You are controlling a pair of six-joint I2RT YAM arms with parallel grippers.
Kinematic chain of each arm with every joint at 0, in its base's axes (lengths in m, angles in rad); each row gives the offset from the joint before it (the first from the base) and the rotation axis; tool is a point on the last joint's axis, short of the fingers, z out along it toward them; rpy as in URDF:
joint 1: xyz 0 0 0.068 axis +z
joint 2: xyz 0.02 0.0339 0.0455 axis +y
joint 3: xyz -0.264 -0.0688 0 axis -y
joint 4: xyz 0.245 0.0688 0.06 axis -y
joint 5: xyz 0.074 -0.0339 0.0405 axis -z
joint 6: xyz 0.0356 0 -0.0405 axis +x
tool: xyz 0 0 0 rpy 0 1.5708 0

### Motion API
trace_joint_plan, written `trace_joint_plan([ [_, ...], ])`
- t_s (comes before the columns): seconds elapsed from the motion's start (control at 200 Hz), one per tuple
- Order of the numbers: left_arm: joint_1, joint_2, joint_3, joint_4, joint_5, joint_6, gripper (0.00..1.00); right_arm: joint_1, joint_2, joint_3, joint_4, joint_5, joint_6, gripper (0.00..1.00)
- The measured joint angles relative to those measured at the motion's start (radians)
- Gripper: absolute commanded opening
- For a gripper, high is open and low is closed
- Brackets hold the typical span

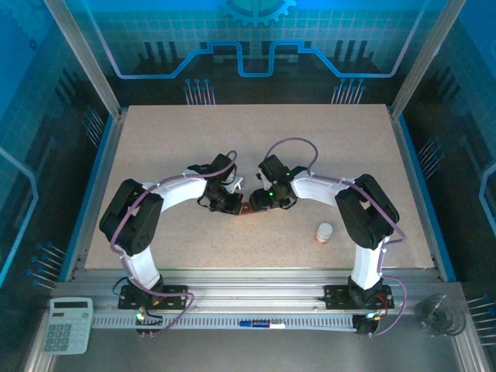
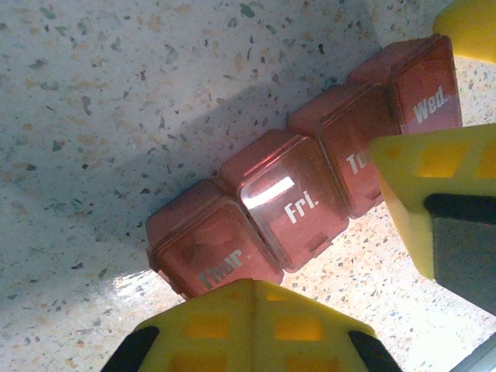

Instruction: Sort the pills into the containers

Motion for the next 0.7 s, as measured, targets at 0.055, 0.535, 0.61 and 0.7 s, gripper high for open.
trace_joint_plan([
  [0.055, -0.002, 0.000, 0.000, 0.000, -0.004, 0.000, 0.00, 0.000, 0.000, 0.000, 0.000, 0.000, 0.000, 0.70],
  [0.535, -0.020, 0.007, 0.014, 0.001, -0.029, 0.002, 0.00, 0.000, 0.001, 0.002, 0.000, -0.003, 0.005, 0.70],
  [0.61, -0.020, 0.003, 0.014, 0.007, -0.032, 0.000, 0.00, -0.002, 0.002, 0.003, 0.000, -0.003, 0.008, 0.70],
  [0.7, -0.021, -0.004, 0.014, 0.016, -0.051, 0.000, 0.00, -0.005, 0.003, 0.010, -0.001, -0.005, 0.008, 0.70],
])
